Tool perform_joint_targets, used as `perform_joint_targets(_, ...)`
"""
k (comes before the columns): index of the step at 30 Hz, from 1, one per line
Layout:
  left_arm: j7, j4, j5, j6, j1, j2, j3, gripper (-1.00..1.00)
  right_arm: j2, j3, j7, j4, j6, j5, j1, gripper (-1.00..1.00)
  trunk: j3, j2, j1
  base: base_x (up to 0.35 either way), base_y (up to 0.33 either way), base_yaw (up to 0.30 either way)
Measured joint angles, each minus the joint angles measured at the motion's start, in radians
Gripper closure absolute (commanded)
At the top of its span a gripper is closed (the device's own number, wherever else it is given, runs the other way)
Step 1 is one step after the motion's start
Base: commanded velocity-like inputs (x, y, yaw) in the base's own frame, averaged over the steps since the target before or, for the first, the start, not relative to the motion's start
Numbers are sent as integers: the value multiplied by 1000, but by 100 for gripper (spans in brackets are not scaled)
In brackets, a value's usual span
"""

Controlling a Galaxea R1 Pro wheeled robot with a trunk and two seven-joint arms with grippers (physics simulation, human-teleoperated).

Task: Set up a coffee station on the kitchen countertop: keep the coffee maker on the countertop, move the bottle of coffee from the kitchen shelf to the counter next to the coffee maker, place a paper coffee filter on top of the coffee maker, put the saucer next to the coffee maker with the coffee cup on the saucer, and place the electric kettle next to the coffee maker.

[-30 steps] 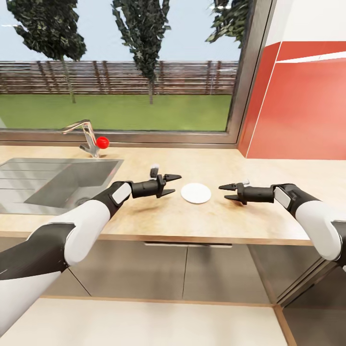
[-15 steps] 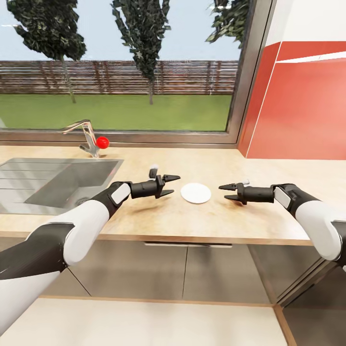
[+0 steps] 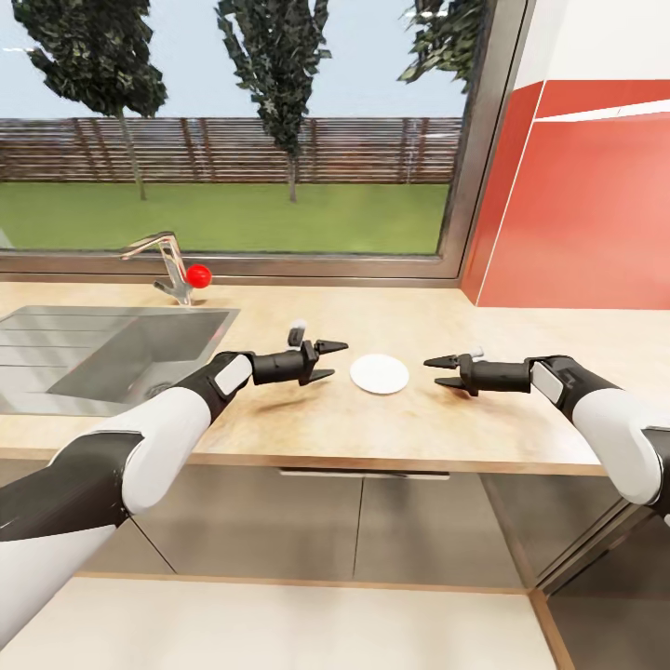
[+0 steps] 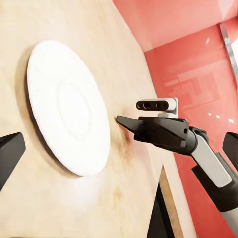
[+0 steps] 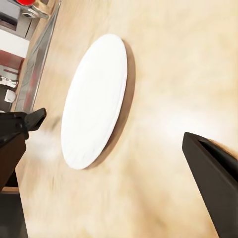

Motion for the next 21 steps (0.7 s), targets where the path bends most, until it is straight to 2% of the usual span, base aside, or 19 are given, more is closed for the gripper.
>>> perform_joint_targets(2, 38, 0, 0, 1, 0, -1, 0, -100, 0, 0, 0, 0, 0, 0, 0, -100, 0, 0, 0, 0, 0, 0)
perform_joint_targets(7, 61, 0, 0, 2, 0, -1, 0, -100, 0, 0, 0, 0, 0, 0, 0, -100, 0, 0, 0, 0, 0, 0)
perform_joint_targets(21, 64, 0, 0, -1, 0, -1, 1, -100, 0, 0, 0, 0, -1, 1, 0, -100, 0, 0, 0, 0, 0, 0)
